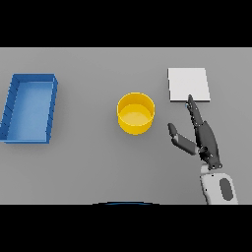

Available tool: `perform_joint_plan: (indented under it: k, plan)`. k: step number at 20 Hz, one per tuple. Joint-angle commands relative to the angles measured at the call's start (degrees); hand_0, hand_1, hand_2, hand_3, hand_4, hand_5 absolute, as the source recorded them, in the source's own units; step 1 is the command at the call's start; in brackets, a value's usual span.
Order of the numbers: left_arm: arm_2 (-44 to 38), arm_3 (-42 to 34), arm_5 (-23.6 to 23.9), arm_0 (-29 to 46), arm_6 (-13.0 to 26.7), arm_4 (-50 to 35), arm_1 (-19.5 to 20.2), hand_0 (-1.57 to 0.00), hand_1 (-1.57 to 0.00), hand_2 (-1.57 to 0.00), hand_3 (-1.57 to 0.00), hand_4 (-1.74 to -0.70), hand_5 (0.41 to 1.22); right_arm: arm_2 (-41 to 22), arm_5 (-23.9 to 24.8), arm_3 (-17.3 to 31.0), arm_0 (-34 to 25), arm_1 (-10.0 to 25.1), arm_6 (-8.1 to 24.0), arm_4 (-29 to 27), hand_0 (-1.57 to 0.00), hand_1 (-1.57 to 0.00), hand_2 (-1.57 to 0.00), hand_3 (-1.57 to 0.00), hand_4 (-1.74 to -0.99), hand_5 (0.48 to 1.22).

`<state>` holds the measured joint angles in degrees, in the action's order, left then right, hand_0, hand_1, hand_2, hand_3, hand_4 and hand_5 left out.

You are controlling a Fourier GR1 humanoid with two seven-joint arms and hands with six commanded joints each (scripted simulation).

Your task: Pick up the red beaker and tilt it to pour out 1 green nut into yellow bowl. Pick up the yellow bowl and place it on the metallic measuring scale.

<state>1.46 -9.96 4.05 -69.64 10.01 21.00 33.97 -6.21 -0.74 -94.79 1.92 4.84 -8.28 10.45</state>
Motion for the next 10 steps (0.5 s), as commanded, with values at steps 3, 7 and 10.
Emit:
perform_joint_plan:
  k: [3,7,10]
  plan:
    - [-1.25,-6.21,2.46,8.42,-0.05,-3.76,-1.66,-1.57,-1.57,-1.57,-1.57,-1.74,1.221,0.14,-0.01,0.03,1.04,0.43,-1.66,0.16,0.0,0.0,0.0,0.0,-1.151,0.676]
    - [-1.07,-20.45,3.8,20.69,3.61,-7.78,-3.39,-1.57,-1.57,-1.57,-1.57,-1.74,1.151,0.16,0.24,0.6,0.35,0.51,-0.19,0.56,0.0,0.0,0.0,0.0,-1.174,0.676]
    - [0.0,-32.34,4.8,28.22,10.5,-9.5,-3.53,-1.57,-1.57,-1.57,-1.57,-1.74,0.984,-0.59,-0.01,-0.15,1.28,0.23,-1.36,0.89,0.0,0.0,0.0,0.0,-1.161,0.671]
